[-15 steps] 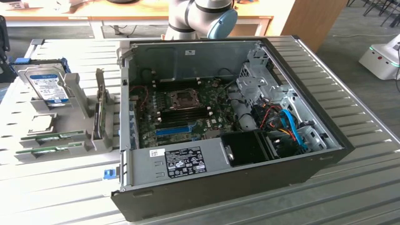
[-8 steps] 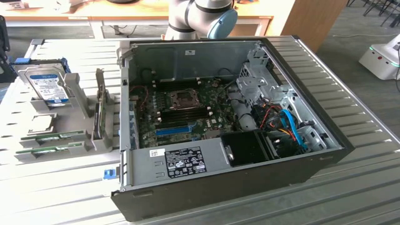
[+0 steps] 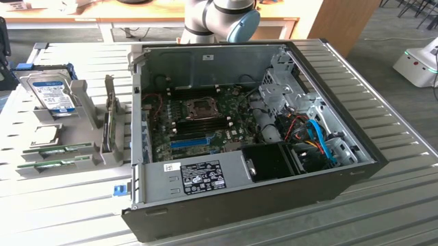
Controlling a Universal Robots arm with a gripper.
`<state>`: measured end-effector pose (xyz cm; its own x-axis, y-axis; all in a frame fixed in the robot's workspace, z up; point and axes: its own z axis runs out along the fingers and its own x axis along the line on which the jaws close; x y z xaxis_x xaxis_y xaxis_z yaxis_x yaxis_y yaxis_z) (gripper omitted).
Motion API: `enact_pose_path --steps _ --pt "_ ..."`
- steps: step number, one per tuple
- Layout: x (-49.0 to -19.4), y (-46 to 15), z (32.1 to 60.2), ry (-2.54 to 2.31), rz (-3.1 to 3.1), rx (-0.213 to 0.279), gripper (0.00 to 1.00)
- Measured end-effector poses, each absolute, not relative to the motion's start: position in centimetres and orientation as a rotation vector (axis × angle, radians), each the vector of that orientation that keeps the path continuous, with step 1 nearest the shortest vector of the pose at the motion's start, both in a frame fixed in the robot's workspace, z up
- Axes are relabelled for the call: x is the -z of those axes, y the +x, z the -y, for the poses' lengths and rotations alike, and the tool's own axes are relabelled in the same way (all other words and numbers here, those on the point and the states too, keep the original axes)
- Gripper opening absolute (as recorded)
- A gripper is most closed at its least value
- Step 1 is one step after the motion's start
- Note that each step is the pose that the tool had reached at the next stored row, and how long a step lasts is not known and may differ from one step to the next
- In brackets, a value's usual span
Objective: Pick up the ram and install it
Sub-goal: 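Pick up the ram and move it above insertion slot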
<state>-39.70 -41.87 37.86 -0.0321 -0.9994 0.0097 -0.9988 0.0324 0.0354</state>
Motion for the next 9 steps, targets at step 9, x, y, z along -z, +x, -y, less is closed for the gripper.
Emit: enact_pose_path --steps 9 --pt "-37.86 -39.7 41.87 2.163 2.234 0.029 0.15"
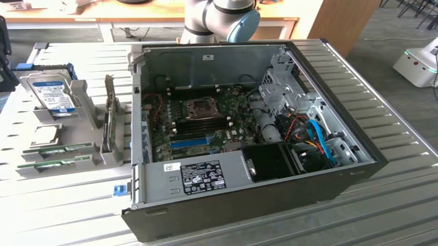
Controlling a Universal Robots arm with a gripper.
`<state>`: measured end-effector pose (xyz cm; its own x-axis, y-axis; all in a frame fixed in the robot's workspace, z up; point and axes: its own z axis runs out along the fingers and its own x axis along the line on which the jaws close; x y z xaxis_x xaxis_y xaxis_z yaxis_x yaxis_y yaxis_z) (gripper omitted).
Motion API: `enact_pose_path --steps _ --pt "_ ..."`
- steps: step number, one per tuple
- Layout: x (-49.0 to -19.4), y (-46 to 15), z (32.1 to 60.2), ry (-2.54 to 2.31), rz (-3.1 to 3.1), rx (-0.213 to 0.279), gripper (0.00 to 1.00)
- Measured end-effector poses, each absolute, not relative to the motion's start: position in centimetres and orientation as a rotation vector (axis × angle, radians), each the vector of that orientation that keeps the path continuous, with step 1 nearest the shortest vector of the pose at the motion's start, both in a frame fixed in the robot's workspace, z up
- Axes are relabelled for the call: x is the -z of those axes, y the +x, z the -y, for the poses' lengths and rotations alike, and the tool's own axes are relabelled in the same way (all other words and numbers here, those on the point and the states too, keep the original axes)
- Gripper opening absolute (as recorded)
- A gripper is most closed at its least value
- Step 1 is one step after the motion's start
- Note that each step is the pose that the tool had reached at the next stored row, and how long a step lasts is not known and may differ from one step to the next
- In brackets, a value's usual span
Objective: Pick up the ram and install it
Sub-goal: 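Pick up the ram and move it above insertion slot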
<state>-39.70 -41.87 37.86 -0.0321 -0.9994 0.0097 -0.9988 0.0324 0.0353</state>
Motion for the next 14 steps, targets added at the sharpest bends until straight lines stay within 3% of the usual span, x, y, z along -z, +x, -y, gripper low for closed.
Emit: enact_pose_path --steps 1,14 --pt "-37.86 -39.71 41.87 2.163 2.234 0.029 0.23" --pt "-37.86 -39.7 41.87 2.163 2.234 0.029 0.23"
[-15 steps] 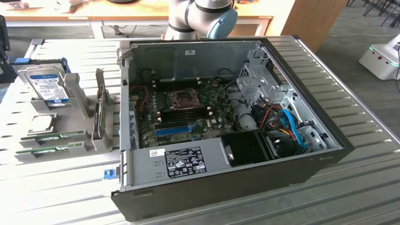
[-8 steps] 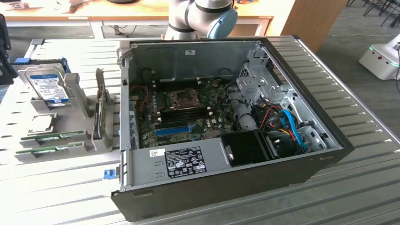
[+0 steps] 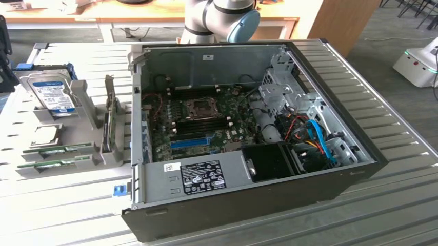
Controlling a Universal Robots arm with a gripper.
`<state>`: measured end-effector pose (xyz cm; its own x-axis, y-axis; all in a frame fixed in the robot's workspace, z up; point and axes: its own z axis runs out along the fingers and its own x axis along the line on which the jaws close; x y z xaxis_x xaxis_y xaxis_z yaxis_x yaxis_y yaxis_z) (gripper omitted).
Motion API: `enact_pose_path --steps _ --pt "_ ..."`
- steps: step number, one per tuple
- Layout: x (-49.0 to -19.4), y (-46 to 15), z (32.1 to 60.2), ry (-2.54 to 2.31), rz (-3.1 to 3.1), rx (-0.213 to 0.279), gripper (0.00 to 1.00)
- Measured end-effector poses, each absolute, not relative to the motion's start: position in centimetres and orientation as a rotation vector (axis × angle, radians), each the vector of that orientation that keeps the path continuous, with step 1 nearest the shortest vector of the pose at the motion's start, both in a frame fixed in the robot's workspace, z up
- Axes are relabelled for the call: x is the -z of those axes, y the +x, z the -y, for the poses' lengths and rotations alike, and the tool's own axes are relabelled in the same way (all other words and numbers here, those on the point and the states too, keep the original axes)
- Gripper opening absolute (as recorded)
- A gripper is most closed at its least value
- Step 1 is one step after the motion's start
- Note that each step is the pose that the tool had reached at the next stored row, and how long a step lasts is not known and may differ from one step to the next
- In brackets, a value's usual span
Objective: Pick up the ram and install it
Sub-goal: 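Pick up the ram and move it above insertion slot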
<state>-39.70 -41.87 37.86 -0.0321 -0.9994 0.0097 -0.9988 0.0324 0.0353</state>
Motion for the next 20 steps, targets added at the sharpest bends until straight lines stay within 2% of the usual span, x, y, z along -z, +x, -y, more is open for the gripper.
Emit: enact_pose_path --steps 20 --pt "-35.7 -39.7 41.9 2.162 2.233 0.027 0.23"
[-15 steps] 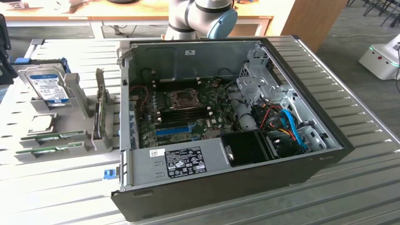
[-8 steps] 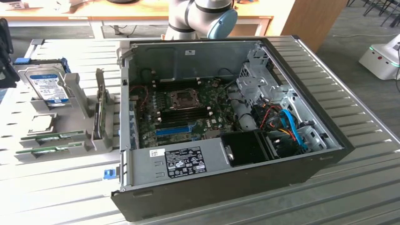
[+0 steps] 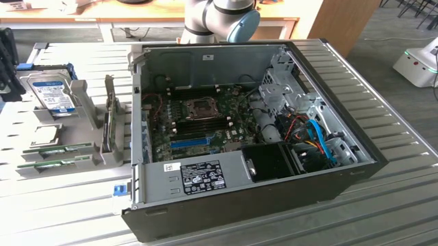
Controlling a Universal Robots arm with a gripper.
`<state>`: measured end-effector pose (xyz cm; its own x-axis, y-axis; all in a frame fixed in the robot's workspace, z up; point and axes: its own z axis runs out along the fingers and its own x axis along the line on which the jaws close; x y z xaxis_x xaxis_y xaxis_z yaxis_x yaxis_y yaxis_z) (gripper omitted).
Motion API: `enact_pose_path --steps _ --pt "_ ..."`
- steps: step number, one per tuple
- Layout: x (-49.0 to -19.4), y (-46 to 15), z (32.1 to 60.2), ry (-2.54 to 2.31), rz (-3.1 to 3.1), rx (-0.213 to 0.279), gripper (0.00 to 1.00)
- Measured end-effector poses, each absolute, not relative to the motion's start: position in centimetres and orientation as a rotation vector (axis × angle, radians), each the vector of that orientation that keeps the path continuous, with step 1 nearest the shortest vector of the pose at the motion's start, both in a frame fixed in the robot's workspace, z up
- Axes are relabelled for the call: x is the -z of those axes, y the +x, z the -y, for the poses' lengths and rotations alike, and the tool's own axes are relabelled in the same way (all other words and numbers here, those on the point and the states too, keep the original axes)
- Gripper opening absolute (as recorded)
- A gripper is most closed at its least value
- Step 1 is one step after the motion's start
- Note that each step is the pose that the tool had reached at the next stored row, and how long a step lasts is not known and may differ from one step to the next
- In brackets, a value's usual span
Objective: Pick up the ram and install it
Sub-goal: 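Pick up the ram and move it above insertion slot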
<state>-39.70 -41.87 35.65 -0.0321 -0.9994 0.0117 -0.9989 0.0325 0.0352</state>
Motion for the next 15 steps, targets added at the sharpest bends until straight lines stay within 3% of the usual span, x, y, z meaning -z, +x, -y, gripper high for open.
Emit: enact_pose_path --steps 15 --pt "-33.3 -39.7 41.9 2.161 2.232 0.024 0.23"
